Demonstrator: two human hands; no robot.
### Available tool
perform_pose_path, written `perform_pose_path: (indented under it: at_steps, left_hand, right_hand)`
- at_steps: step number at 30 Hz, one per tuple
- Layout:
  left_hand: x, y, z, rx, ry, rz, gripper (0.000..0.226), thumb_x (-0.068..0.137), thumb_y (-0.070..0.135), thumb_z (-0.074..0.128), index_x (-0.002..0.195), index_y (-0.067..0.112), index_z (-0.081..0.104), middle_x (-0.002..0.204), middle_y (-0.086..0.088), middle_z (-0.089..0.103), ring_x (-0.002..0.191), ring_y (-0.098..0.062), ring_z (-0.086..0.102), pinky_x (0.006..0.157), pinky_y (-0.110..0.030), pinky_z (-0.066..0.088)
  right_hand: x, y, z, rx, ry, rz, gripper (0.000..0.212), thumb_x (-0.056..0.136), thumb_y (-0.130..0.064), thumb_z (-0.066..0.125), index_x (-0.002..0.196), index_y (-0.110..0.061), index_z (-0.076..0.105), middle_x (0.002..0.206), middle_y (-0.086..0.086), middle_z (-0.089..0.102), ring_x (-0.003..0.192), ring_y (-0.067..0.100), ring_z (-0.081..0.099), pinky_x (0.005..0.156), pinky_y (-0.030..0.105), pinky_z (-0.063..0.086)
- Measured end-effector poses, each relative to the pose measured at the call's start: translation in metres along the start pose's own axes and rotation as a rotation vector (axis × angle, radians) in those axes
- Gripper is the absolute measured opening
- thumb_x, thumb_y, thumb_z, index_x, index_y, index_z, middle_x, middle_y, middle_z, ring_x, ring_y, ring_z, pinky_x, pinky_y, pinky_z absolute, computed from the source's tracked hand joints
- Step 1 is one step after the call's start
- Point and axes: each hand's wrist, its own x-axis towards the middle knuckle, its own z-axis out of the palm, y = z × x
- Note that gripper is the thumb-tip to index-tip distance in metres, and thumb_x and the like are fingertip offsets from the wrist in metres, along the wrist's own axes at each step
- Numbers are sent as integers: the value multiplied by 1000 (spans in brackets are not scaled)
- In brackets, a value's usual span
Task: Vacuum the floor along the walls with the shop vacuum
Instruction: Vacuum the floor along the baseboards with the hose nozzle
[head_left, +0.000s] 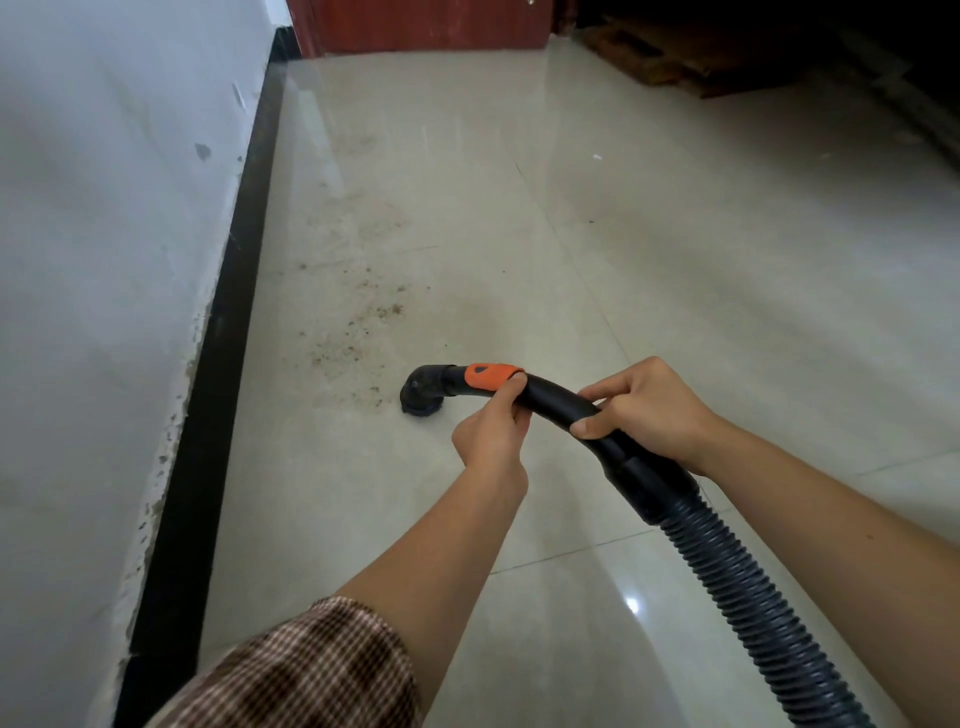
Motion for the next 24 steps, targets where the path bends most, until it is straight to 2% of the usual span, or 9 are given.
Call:
perform_pose_path:
  at_steps: [8, 15, 18, 20, 22, 24]
  left_hand:
    - [-2, -17, 17, -10, -39, -31, 14, 78, 7, 79, 85, 8, 67, 71, -1, 75, 68, -10, 73, 76, -22, 54]
    - [-4, -30, 24, 27, -28, -62, 15, 75, 9, 81, 84, 8, 68, 70, 0, 75, 69, -10, 73, 84, -25, 51]
    - [1, -27, 27, 34, -46, -53, 15, 75, 9, 81, 84, 8, 68, 71, -1, 75, 70, -10, 74, 79, -24, 52]
    - [7, -23, 28, 34, -52, -44, 15, 76, 8, 81, 84, 8, 68, 71, -1, 75, 70, -11, 74, 75, -23, 53]
    - [14, -18, 29, 39, -58, -36, 15, 76, 9, 81, 84, 8, 68, 73, -1, 75, 72, -11, 74, 76, -23, 52]
    - [21, -14, 30, 43, -66, -26, 14, 76, 9, 80, 85, 8, 69, 75, -2, 76, 73, -11, 74, 77, -22, 52]
  right_hand:
    - [-7, 11, -18, 19, 32, 33, 20, 71, 1, 77, 85, -14, 80, 59, 10, 68, 47, 26, 62, 53, 30, 54]
    - [-11, 21, -31, 9, 39, 66, 22, 72, 2, 76, 88, -13, 79, 67, 15, 70, 49, 26, 63, 54, 30, 54]
    - [-8, 20, -29, 27, 52, 57, 21, 73, 2, 75, 87, -13, 80, 66, 15, 69, 48, 26, 61, 53, 32, 56]
    - [-4, 18, -24, 29, 69, 41, 21, 73, 0, 76, 87, -14, 80, 71, 18, 71, 49, 23, 61, 60, 35, 58]
    - [1, 15, -20, 27, 93, 26, 19, 73, -1, 76, 85, -14, 80, 77, 19, 73, 51, 21, 61, 63, 36, 58]
    - [7, 13, -17, 39, 103, 16, 18, 73, -2, 76, 85, -15, 79, 78, 18, 74, 52, 23, 63, 61, 36, 59]
